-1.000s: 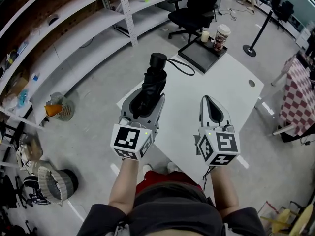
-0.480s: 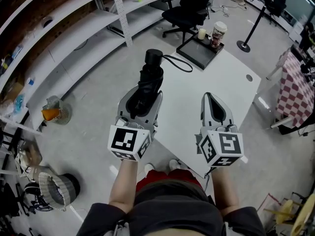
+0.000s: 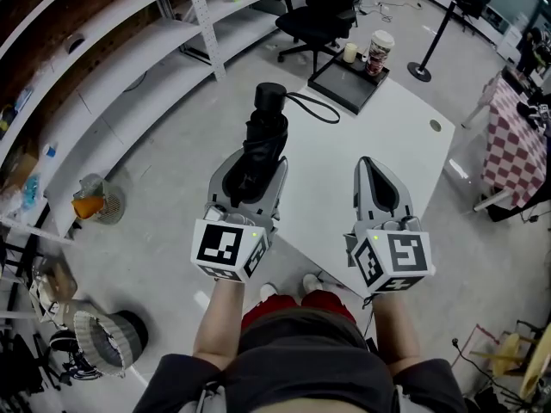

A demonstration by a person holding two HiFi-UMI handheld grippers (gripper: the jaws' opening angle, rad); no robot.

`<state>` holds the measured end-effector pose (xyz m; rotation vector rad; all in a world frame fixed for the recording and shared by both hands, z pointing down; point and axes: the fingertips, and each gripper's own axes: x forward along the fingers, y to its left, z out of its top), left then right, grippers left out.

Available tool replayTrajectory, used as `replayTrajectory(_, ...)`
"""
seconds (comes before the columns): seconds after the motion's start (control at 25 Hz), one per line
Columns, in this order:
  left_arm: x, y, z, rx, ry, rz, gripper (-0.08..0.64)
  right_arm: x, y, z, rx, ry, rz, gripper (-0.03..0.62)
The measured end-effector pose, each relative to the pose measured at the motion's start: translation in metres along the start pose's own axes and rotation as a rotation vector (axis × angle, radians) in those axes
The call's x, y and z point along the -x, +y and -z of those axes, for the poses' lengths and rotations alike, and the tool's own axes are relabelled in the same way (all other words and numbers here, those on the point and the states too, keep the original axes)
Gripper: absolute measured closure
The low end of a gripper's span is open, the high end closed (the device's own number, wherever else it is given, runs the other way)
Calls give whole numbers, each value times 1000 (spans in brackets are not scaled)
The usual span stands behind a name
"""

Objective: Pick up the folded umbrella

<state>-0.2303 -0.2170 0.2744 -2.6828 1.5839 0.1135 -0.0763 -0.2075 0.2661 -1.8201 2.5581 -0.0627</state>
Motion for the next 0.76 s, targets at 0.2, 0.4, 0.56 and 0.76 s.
replayTrajectory(0.2, 12, 13, 1, 14, -8, 24, 333, 3, 22, 4, 7, 0, 19, 575)
replayTrajectory(0.4, 17, 18, -1, 20, -13, 50, 334, 9, 31, 7, 5, 6, 49, 575)
replayTrajectory(0.56, 21, 17, 2, 25, -9, 68, 334, 16, 34, 9, 4, 9, 68, 575)
replayTrajectory(0.76, 22, 17, 2, 21, -6, 75, 334, 19, 34, 7, 7, 5, 77, 575)
